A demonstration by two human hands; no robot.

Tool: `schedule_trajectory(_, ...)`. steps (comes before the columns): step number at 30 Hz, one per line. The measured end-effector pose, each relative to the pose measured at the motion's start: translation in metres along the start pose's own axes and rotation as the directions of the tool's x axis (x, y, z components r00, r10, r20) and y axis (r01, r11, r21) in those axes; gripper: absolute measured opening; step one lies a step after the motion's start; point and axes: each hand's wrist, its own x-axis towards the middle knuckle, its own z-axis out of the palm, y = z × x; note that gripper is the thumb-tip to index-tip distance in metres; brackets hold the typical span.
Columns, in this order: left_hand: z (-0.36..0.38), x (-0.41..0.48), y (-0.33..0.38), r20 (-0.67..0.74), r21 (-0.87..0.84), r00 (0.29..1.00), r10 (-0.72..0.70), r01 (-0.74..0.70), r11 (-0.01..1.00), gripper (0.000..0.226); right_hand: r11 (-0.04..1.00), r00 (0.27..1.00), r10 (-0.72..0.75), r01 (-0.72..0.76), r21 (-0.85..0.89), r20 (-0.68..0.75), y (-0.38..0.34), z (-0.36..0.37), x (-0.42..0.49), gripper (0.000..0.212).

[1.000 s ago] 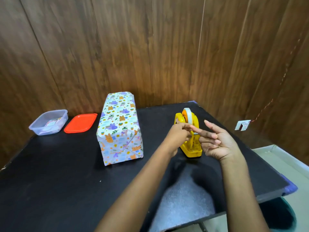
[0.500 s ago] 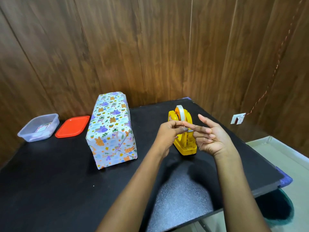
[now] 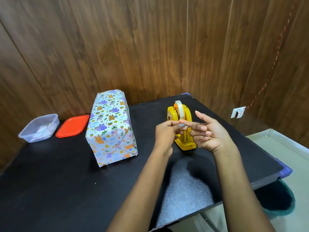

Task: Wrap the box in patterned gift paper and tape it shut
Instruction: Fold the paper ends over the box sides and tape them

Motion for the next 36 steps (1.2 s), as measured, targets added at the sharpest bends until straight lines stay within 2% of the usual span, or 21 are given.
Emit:
schedule_trajectory(4,-0.001,0.001,0.001,-0.002,0.109,0.995,0.098,-0.098,0.989,0.009,0.994,0.999,-0.025,0.022,-0.103,-0.028,-0.002,0.002,0.001,0.051)
schedule_trajectory(9,-0.002,0.002,0.001,0.045,0.185,0.992,0.116,-0.123,0.975,0.015,0.997,1.0,-0.025,0.024,-0.078,-0.016,-0.002,-0.001,0.001,0.051)
schedule_trajectory(14,-0.001,0.0,0.004,-0.016,0.182,0.998,0.055,-0.052,0.982,0.016,0.992,0.996,-0.082,0.079,-0.095,-0.03,-0.002,-0.003,0.001,0.05)
schedule_trajectory(17,0.0,0.008,0.011,-0.101,0.13,0.993,-0.055,0.068,0.989,0.019,0.988,0.998,-0.062,0.059,-0.142,-0.021,-0.002,-0.002,0.001,0.049)
schedule_trajectory(19,0.003,0.014,0.017,-0.066,0.154,0.991,-0.12,0.128,0.98,0.023,0.984,0.998,-0.048,0.042,-0.174,-0.032,-0.002,-0.001,0.002,0.046)
schedule_trajectory(21,0.009,0.019,0.023,-0.032,0.199,0.987,-0.158,0.161,0.967,0.017,0.974,0.998,-0.038,0.025,-0.224,-0.056,-0.003,0.0,0.004,0.036)
schedule_trajectory(24,0.016,0.023,0.03,-0.055,0.23,0.984,-0.172,0.18,0.956,0.012,0.949,0.994,-0.043,0.009,-0.317,-0.1,-0.003,0.002,0.005,0.023)
schedule_trajectory(26,0.02,0.025,0.031,-0.073,0.19,0.983,-0.17,0.181,0.965,0.012,0.947,0.991,-0.044,0.002,-0.32,-0.126,-0.004,0.003,0.005,0.023)
schedule_trajectory(30,0.02,0.027,0.022,-0.041,0.021,0.974,-0.222,0.223,0.974,0.009,0.995,0.997,0.015,-0.022,-0.093,-0.082,-0.008,0.0,0.001,0.03)
schedule_trajectory(32,0.018,0.029,0.02,-0.02,-0.037,0.971,-0.238,0.237,0.971,0.009,0.997,1.0,0.002,-0.001,0.083,-0.008,-0.005,-0.003,-0.003,0.043)
schedule_trajectory(34,0.018,0.031,0.021,-0.019,-0.081,0.971,-0.237,0.235,0.969,0.01,0.953,0.995,-0.064,0.039,0.299,0.073,0.001,-0.004,-0.006,0.069)
schedule_trajectory(36,0.02,0.032,0.021,-0.019,-0.096,0.972,-0.234,0.231,0.968,0.011,0.885,0.984,-0.157,0.1,0.455,0.088,0.01,-0.003,-0.011,0.077)
